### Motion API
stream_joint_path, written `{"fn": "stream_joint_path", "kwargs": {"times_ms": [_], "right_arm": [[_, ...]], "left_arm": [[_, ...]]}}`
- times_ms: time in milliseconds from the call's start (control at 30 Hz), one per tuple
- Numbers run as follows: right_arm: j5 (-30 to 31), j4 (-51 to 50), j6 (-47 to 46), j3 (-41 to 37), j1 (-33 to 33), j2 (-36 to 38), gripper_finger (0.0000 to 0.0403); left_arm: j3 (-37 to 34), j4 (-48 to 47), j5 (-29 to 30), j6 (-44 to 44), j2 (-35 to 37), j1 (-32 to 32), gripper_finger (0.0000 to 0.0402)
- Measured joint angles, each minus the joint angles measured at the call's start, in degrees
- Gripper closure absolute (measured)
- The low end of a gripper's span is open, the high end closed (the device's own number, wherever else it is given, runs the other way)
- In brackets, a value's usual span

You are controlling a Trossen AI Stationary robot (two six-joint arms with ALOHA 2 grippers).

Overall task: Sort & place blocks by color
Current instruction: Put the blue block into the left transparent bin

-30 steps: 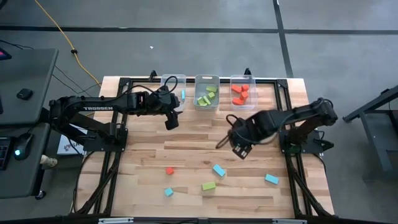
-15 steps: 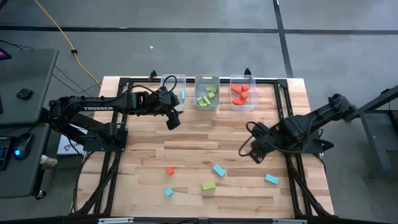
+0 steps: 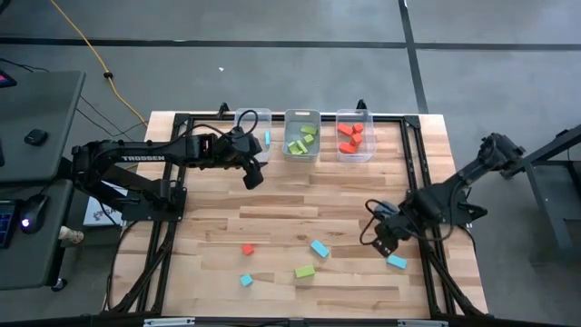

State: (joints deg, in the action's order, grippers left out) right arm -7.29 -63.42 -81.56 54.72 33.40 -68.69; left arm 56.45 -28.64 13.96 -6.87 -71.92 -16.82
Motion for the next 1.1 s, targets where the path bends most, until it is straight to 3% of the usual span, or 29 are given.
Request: {"fn": "stream_joint_path", "kwargs": {"times_ms": [500,633,1100], "right_arm": [[-0.4,9.0,-5.2,-10.1,11.3,-1.3,0.0169],[-0.5,15.9,-5.5,-12.8,14.1,-3.8,0.0169],[-5.0,18.8,-5.8,-12.9,19.8,-16.3,0.0169]], "left_arm": [[0.0,0.0,-1.9,-3.5,0.0,0.0,0.0198],[0.0,0.0,-1.9,-3.5,0.0,0.0,0.0197],[0.0,0.1,-1.9,-3.7,0.0,0.0,0.0199]]}}
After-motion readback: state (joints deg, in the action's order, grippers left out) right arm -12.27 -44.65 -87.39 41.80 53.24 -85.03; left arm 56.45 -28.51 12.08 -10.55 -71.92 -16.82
